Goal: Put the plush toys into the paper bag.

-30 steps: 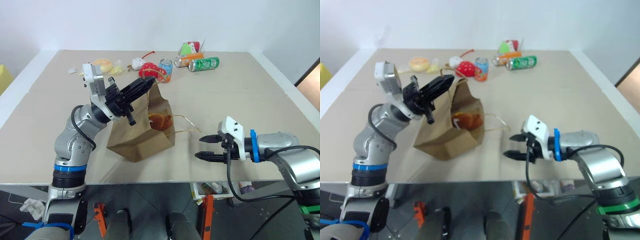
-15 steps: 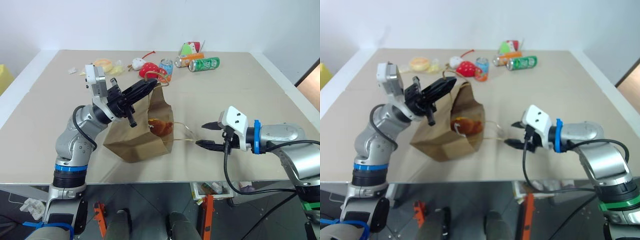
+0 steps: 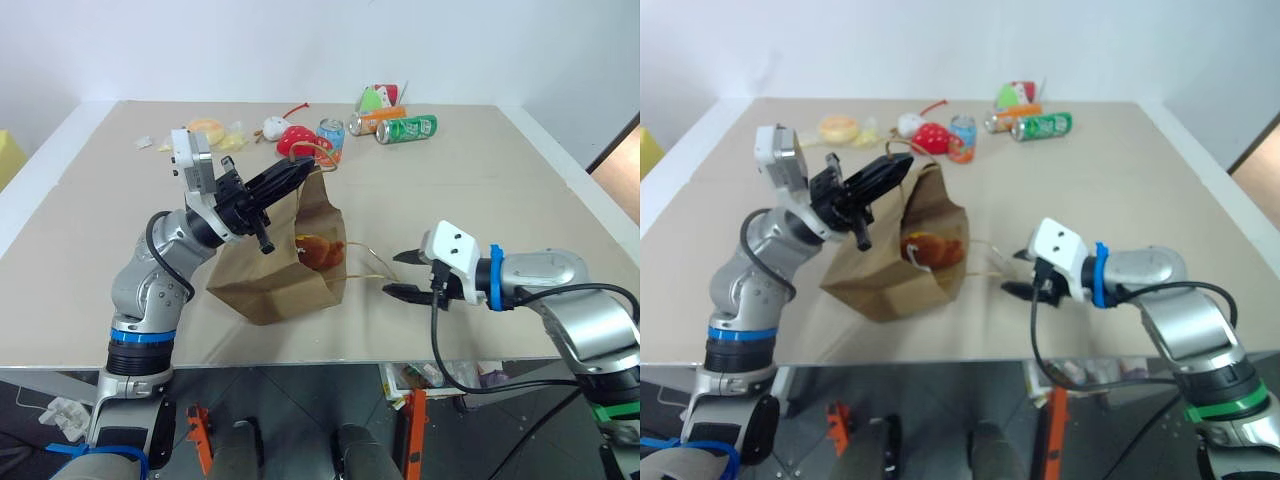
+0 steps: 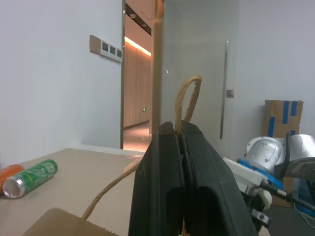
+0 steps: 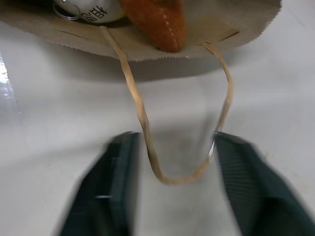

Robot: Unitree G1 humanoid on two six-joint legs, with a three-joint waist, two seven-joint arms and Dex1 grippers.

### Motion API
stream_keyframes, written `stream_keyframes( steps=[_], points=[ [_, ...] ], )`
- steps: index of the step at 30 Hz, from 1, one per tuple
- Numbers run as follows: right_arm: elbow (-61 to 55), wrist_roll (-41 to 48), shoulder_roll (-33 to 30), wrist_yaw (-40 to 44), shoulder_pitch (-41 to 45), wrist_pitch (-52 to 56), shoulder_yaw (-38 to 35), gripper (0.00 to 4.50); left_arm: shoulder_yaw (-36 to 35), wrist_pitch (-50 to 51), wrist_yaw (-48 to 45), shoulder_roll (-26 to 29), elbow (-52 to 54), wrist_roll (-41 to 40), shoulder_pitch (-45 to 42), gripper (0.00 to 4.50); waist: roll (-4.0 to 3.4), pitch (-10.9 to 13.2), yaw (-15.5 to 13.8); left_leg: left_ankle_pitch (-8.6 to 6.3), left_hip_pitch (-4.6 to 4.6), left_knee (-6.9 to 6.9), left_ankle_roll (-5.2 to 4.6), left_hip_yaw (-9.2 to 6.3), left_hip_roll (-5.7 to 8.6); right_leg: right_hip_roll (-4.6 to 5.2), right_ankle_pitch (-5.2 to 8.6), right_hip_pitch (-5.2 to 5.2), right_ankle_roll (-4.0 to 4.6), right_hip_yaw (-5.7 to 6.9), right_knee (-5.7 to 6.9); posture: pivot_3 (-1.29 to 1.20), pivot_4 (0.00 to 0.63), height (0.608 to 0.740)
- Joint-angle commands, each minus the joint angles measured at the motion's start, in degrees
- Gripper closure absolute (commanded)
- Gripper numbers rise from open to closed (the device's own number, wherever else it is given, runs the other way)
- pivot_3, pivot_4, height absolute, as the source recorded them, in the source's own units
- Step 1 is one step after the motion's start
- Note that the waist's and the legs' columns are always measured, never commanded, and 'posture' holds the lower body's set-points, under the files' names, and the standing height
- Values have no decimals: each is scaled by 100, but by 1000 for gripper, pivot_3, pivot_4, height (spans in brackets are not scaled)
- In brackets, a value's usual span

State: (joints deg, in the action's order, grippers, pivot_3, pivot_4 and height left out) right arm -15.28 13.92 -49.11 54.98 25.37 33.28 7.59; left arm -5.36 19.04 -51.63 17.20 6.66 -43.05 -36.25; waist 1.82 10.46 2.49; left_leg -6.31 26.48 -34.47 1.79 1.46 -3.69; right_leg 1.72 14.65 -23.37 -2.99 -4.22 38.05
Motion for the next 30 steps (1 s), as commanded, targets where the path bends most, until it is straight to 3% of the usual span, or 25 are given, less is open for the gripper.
stream_keyframes(
  steps=[1, 3, 11, 17, 23, 30],
  points=[
    [14, -66, -4, 28, -10, -154, -52, 3734, -69, -6, 26, 11, 197, -85, -126, 4500, 0, 0, -1, 0, 1, 0, 0, 0, 0, 0, 1, 0, -2, 0, 0, 0, 150, 740],
    [3, -25, 1, 60, -19, -141, -90, 4333, -67, -1, 29, 11, 202, -88, -126, 4500, 0, 0, -2, 0, 1, 1, 0, 0, 1, 1, 2, 0, -6, 0, 0, 0, 150, 740],
    [255, 110, -87, 74, 293, -333, -638, 4333, -138, 18, 234, -66, 183, -154, -180, 4500, 0, 0, -2, 0, 1, 1, 0, 0, 1, 0, 0, 1, -7, -1, 0, 0, 150, 740],
    [307, 801, 102, -26, 1463, -226, -1352, 4333, -206, 88, 950, -546, 350, -334, -144, 4500, 0, 0, 2, 1, -2, -2, -2, -1, 1, -3, -10, 0, -4, -4, 0, 0, 150, 740],
    [-15, 989, 17, 154, 1649, -93, -1198, 4333, -323, 142, 1477, -737, 381, -360, -83, 4500, 2, -1, -3, 0, 3, 4, -1, -6, 3, -1, -9, 1, -27, -2, 0, 0, 150, 740],
    [-571, 1027, -194, 522, 1239, 77, -754, 4333, -90, 107, 1384, -412, 391, 84, 156, 4500, 2, -1, -3, 0, 1, 6, 0, -5, 3, -2, -8, 0, -25, -2, 0, 0, 150, 740]
  ],
)
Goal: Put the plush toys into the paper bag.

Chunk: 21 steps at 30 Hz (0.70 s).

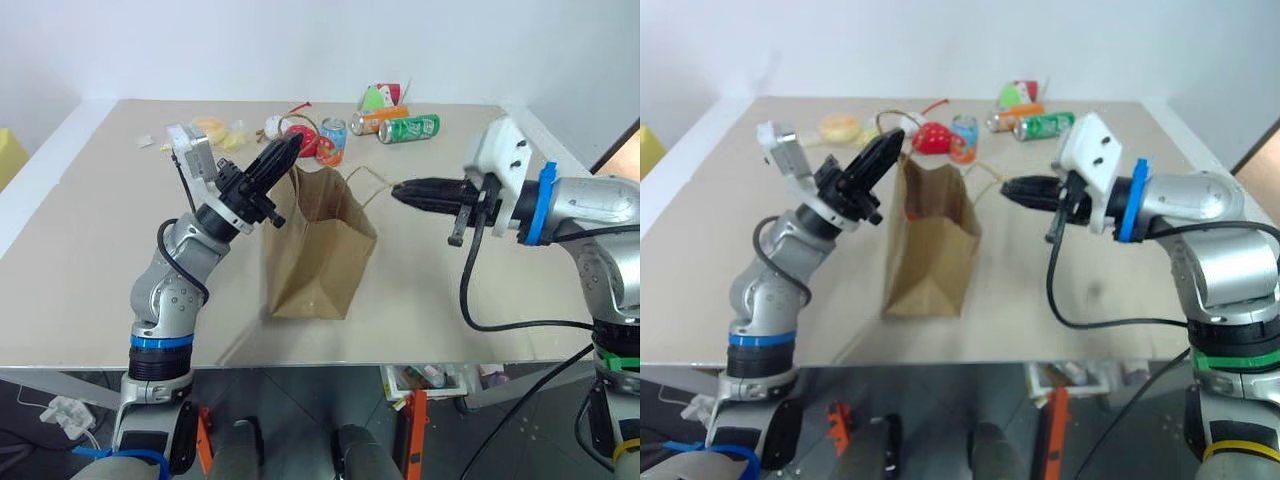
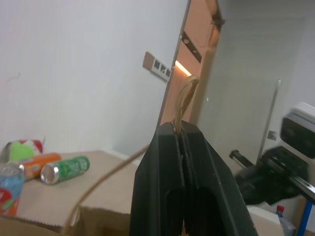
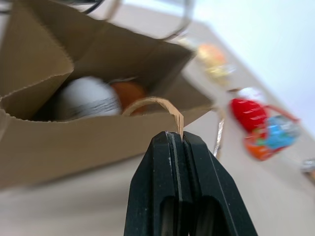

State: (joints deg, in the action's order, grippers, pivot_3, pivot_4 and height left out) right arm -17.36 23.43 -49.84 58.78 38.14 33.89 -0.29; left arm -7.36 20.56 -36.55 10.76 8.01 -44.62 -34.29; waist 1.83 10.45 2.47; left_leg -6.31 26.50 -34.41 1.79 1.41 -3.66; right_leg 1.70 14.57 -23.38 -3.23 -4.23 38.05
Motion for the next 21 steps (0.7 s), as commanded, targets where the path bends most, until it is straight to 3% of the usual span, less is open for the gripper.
stream_keyframes(
  steps=[1, 7, 14, 15, 17, 18, 21],
  points=[
    [-391, 95, -97, 140, -20, 27, 63, 4333, 161, -55, -176, 311, 219, 344, -27, 4500, 0, 0, 0, 0, 0, -1, 0, 0, 0, 0, 1, 0, 4, 0, 0, 0, 150, 740],
    [-333, 99, 193, 29, 265, 61, 270, 4333, 241, -144, -234, 733, -60, 870, -25, 4500, 0, 0, 9, 0, -3, -4, 1, 3, -1, 0, 1, -3, 30, -2, 0, 0, 150, 740],
    [9, 62, 444, -63, 513, -21, 277, 4333, -463, 37, -19, 744, -169, 381, -84, 4500, -1, 0, 3, 1, -1, -2, 0, 3, -1, 1, 4, -4, 26, -1, 0, 0, 150, 740],
    [70, 108, 501, -78, 560, 3, 259, 4087, -621, 129, 89, 709, -186, 199, -118, 4500, 0, 0, 2, 1, -1, -2, 0, 3, -1, 1, 4, -4, 24, -1, 0, 0, 150, 740],
    [167, 158, 569, -68, 605, 30, 248, 3696, -798, 422, 185, 696, -157, -192, -121, 4065, 0, 0, 4, 0, -1, 1, 0, 2, -2, 0, -3, -4, 7, 0, 0, 0, 150, 740],
    [218, 150, 583, -52, 606, 18, 256, 3294, -805, 551, 93, 722, -54, -379, -77, 3872, 0, 0, 4, 0, -1, 2, 0, 1, -2, -1, -3, -4, 5, 0, 0, 0, 150, 740],
    [321, 146, 595, -23, 599, 13, 265, 2356, -744, 753, -76, 800, 213, -602, 42, 2934, 0, 0, 4, 0, -1, 2, 1, 1, -1, 0, -2, -2, 2, 0, 0, 0, 150, 740]
  ],
)
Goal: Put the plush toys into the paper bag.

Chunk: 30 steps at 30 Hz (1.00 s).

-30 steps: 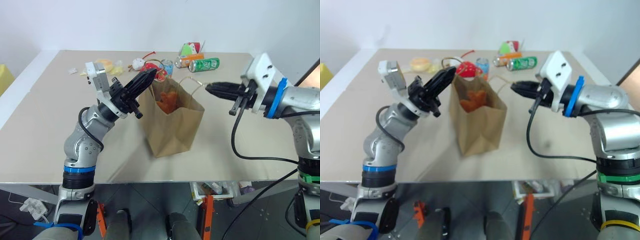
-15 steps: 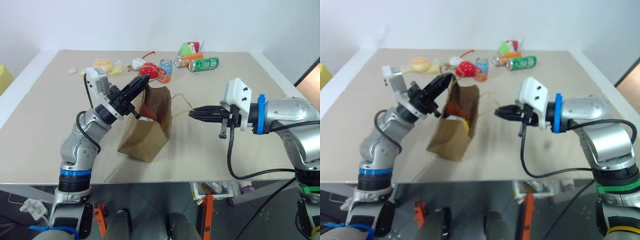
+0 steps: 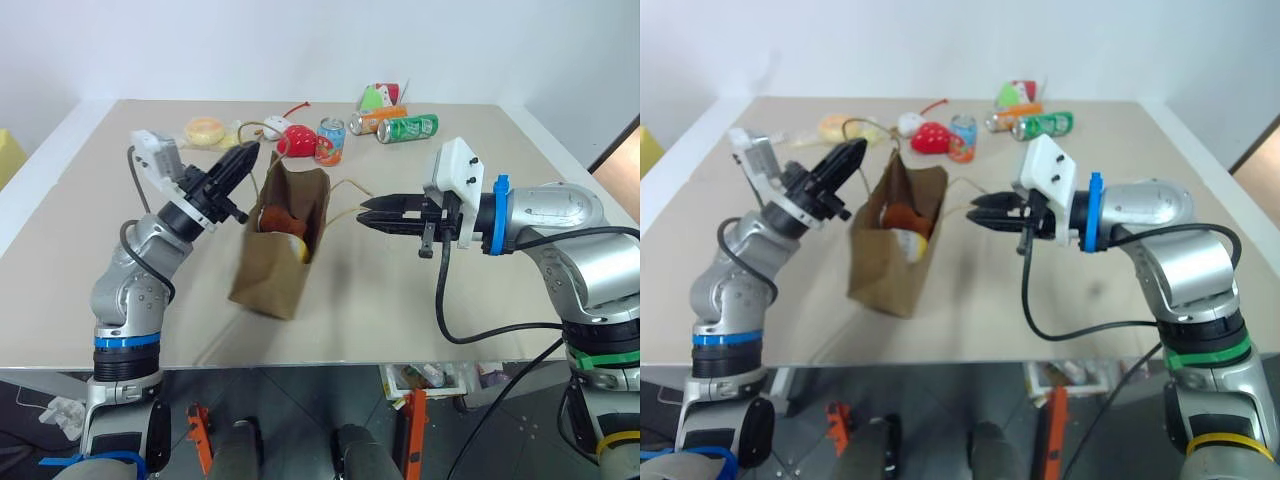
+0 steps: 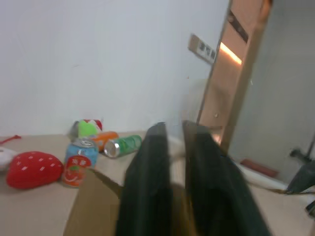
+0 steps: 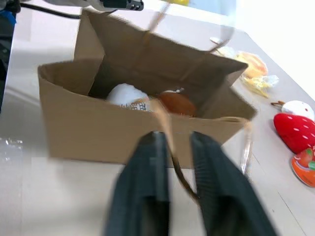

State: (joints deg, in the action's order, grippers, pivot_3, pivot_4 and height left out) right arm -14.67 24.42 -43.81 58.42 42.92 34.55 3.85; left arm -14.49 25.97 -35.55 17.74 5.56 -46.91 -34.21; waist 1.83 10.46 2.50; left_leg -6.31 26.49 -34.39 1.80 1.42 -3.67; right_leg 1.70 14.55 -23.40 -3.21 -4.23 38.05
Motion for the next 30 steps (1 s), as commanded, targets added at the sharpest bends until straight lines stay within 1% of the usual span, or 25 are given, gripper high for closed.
stream_keyframes(
  steps=[1, 2, 3, 4, 5, 6, 7, 9, 14, 16, 17, 22, 30],
  points=[
    [69, 48, -12, 28, 115, -61, -149, 2046, -21, 306, -240, 131, 531, -488, 72, 2723, 0, 0, 0, 0, 0, 0, 0, 0, 1, 1, 0, 0, 0, 0, 0, 0, 150, 740],
    [89, 42, -11, 29, 113, -74, -153, 1411, -7, 367, -316, 165, 598, -562, 115, 2070, 0, 0, 0, 0, 1, 0, 0, 0, 1, 1, 0, 0, 0, 0, 0, 0, 150, 740],
    [124, 69, 9, 11, 125, -64, -194, 1253, 5, 384, -400, 211, 634, -587, 157, 1947, 0, 0, 0, 0, 1, 0, 0, 0, 1, 1, 0, 0, 1, 0, 0, 0, 150, 740],
    [145, 99, 25, -2, 135, -58, -235, 592, 0, 402, -486, 262, 646, -616, 184, 1277, 0, 0, 0, 0, 1, 0, 0, 0, 0, 0, -1, -1, 1, 0, 0, 0, 150, 740],
    [160, 107, 51, -55, 146, -68, -283, 193, -9, 407, -543, 325, 634, -608, 193, 898, 0, 0, 0, 0, 0, 0, 0, 0, 0, 0, -1, -1, 2, 0, 0, 0, 150, 740],
    [184, 180, 84, -110, 170, 6, -360, 0, -25, 384, -588, 402, 580, -546, 181, 503, 0, 0, 0, 0, 0, 0, 0, 0, 0, -1, 0, -1, 5, 0, 0, 0, 150, 740],
    [189, 262, 94, -109, 180, 44, -430, 0, -74, 393, -608, 467, 499, -545, 146, 44, 0, 0, 0, 0, 0, 0, 0, 0, 0, -1, 2, -2, 12, 0, 0, 0, 150, 740],
    [182, 514, 115, -73, 187, 143, -625, 0, -278, 440, -640, 574, 345, -756, 23, 44, 0, 0, 0, 0, 0, -1, 0, 0, -1, -1, 2, -2, 15, 0, 0, 0, 150, 740],
    [287, 1022, 173, -150, 255, 346, -1090, 0, -865, 866, -460, 683, 81, -1821, -394, 44, 2, 1, 0, 0, 2, -2, 0, 0, -1, 0, 4, -1, 17, 0, 0, 0, 150, 740],
    [284, 1153, 173, -163, 247, 388, -1175, 0, -986, 995, -418, 742, -52, -2011, -473, 44, 1, 1, 0, 0, 1, -2, 0, 0, -1, 0, 3, 0, 11, 0, 0, 0, 150, 740],
    [290, 1164, 166, -184, 241, 388, -1186, 0, -984, 1033, -444, 786, -84, -2012, -480, 44, 1, 1, 1, 0, 1, -2, 0, 0, -1, 0, 3, 0, 10, 0, 0, 0, 150, 740],
    [296, 1075, 89, -252, 244, 323, -1136, 0, -546, 790, -810, 961, -66, -1273, -349, 44, 1, 1, 1, 0, 1, 0, 0, 0, 0, -1, 2, -2, 8, 0, 0, 0, 150, 740],
    [160, 1037, 4, -311, 202, 336, -1073, 0, -452, 661, -914, 849, -18, -1064, -362, 44, 1, 1, 0, 0, 1, 0, 0, 1, -1, 0, 10, -3, 23, 0, 0, 0, 150, 740]
  ],
)
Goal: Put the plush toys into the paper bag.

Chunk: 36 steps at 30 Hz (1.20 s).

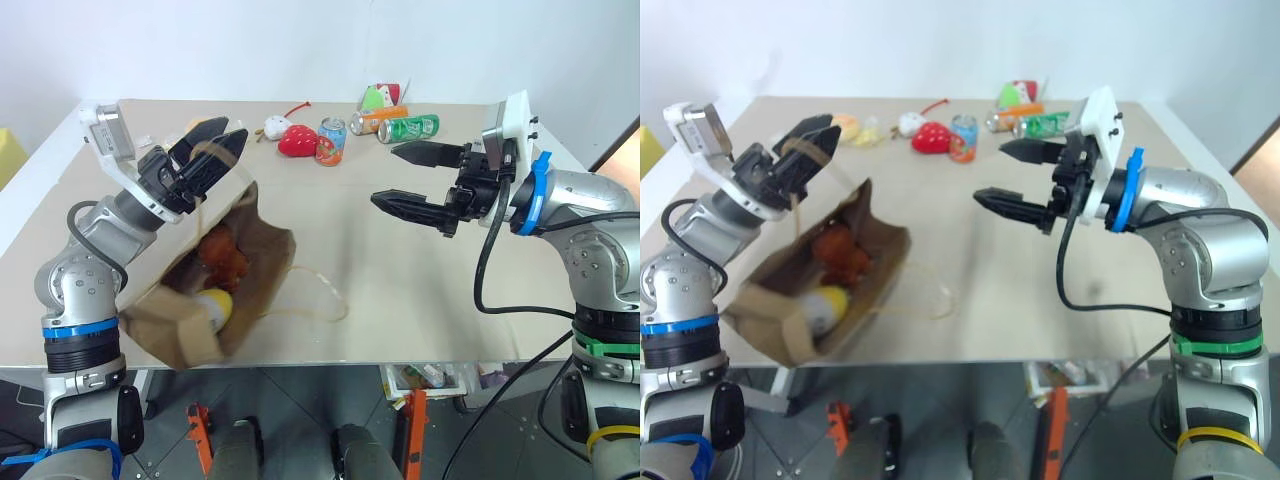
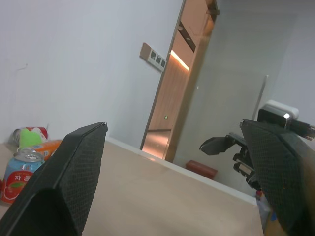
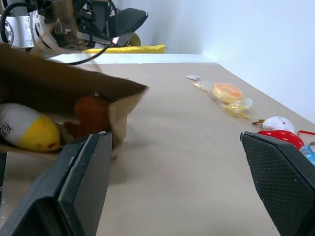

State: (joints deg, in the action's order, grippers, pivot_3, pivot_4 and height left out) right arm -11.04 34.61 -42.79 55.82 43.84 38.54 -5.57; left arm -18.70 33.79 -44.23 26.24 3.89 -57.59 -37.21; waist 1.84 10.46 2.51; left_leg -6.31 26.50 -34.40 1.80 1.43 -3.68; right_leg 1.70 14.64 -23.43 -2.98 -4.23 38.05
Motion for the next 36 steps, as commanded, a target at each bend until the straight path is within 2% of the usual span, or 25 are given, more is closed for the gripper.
stream_keyframes(
  steps=[1, 8, 16, 22, 31, 36],
  points=[
    [-200, -1, -104, -59, 106, -68, -114, 0, -23, -133, -47, -24, 150, 10, -72, 44, 0, 0, 0, 0, 0, 0, 0, 0, 0, 0, 0, 0, 0, 0, 0, 0, 150, 740],
    [-182, -71, -97, -92, 105, -83, -47, 0, 150, -134, -96, -268, 105, 15, -265, 44, 0, 0, -1, 0, 0, 0, 0, 0, 0, 0, -1, 1, -3, 0, 0, 0, 150, 740],
    [-361, 69, -126, -19, -49, 53, -15, 0, 738, -203, -735, -379, -128, 383, -865, 44, 0, 0, -4, 0, 1, -1, 0, 0, 1, 0, -2, 1, -5, 0, 0, 0, 150, 740],
    [-823, 232, -238, 116, -498, 236, 71, 0, 1306, -241, -1853, 197, -259, 940, -931, 44, 0, 0, 9, -1, -1, 9, 1, -1, 0, -3, -4, -3, -18, 0, 0, 0, 150, 740],
    [-804, 231, -213, 9, -478, 205, 27, 0, 1835, -636, -2971, 835, -627, 1854, -1095, 44, -2, 1, 4, -1, 1, 8, 1, 2, 1, 2, 10, -5, 8, 0, 0, 0, 150, 740],
    [-806, 237, -199, -21, -508, 179, -9, 0, 1959, -322, -3453, 1241, -214, 1798, -890, 44, -2, 1, 8, -1, 2, 12, 1, 1, -2, 0, 13, -10, 11, 1, 0, 0, 150, 740]
  ],
)
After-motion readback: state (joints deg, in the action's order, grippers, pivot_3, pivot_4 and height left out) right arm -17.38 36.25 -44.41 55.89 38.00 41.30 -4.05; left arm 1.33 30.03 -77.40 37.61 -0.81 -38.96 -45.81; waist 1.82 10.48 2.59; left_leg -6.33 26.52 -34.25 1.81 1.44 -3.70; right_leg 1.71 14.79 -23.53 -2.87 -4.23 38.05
